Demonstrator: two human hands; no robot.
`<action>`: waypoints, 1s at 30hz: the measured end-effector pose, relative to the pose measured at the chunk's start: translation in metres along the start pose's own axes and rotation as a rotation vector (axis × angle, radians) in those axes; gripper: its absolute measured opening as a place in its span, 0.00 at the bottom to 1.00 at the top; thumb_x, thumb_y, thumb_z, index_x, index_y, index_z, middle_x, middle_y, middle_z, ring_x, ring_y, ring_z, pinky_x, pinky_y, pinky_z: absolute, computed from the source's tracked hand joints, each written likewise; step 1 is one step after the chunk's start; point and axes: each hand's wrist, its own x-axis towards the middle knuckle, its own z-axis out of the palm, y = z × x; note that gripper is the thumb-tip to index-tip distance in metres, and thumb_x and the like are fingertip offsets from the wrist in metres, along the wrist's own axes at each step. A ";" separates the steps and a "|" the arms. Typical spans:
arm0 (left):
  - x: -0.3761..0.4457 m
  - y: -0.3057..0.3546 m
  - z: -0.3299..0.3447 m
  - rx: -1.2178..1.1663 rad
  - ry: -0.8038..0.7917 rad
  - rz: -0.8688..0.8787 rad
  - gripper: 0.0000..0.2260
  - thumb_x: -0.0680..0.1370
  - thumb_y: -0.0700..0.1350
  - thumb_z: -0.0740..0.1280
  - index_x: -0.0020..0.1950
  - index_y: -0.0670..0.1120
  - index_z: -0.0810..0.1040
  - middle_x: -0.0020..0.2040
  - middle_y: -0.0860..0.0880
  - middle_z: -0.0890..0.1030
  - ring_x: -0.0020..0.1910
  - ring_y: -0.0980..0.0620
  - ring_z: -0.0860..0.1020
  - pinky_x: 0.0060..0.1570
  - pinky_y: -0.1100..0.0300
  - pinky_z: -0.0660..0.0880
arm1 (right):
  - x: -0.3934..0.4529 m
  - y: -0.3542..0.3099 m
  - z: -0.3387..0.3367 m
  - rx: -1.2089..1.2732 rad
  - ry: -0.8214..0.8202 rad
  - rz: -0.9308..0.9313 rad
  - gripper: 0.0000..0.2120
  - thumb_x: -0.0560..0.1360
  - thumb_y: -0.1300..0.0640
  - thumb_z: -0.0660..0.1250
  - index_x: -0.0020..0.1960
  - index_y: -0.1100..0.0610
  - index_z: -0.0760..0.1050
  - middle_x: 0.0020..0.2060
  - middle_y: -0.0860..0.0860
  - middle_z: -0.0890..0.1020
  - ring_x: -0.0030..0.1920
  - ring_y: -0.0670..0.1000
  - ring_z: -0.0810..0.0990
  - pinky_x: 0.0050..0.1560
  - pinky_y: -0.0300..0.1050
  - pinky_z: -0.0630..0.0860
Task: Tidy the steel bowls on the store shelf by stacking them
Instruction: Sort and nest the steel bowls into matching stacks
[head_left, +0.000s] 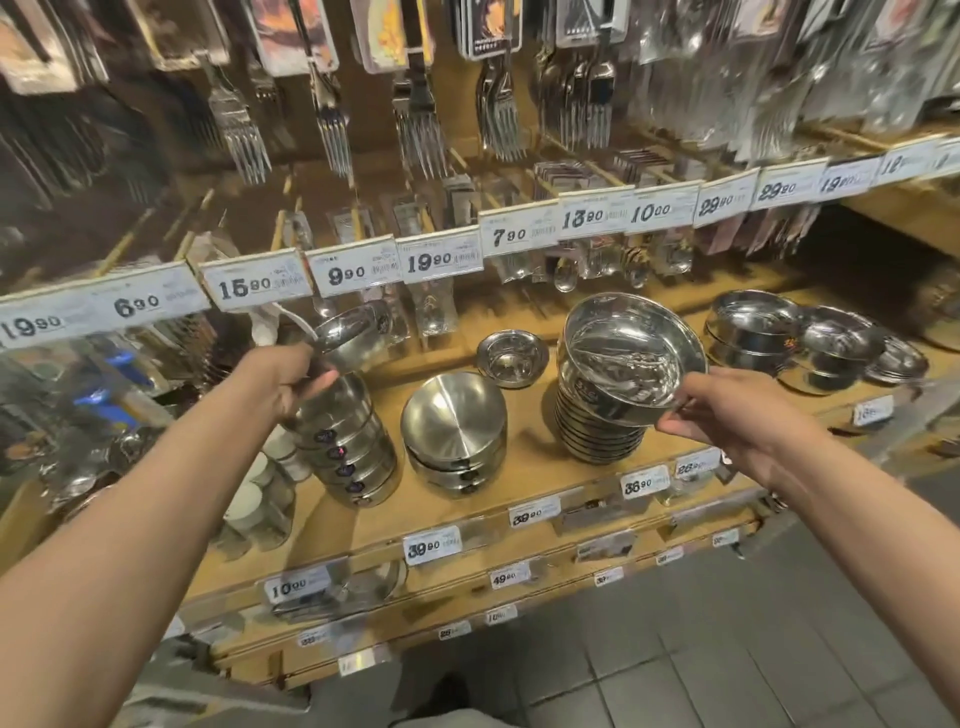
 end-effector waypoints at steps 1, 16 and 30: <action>-0.005 -0.002 0.000 -0.016 0.003 0.010 0.08 0.86 0.39 0.56 0.52 0.38 0.74 0.42 0.45 0.75 0.26 0.55 0.80 0.26 0.66 0.77 | -0.001 0.000 -0.002 -0.001 -0.003 -0.001 0.03 0.75 0.72 0.65 0.46 0.66 0.76 0.31 0.60 0.82 0.34 0.55 0.84 0.40 0.45 0.84; -0.073 -0.016 -0.008 -0.007 0.001 -0.031 0.08 0.84 0.34 0.55 0.51 0.36 0.74 0.45 0.40 0.76 0.38 0.49 0.80 0.22 0.66 0.77 | -0.006 -0.007 -0.003 0.011 -0.112 -0.038 0.04 0.74 0.72 0.66 0.44 0.66 0.75 0.27 0.59 0.83 0.31 0.54 0.85 0.34 0.42 0.84; -0.100 -0.042 0.081 0.228 -0.066 0.235 0.04 0.79 0.32 0.63 0.48 0.37 0.78 0.32 0.42 0.83 0.29 0.49 0.83 0.31 0.62 0.82 | -0.026 0.001 -0.057 -0.008 0.008 -0.023 0.05 0.76 0.71 0.65 0.44 0.63 0.75 0.31 0.61 0.82 0.32 0.54 0.85 0.27 0.39 0.80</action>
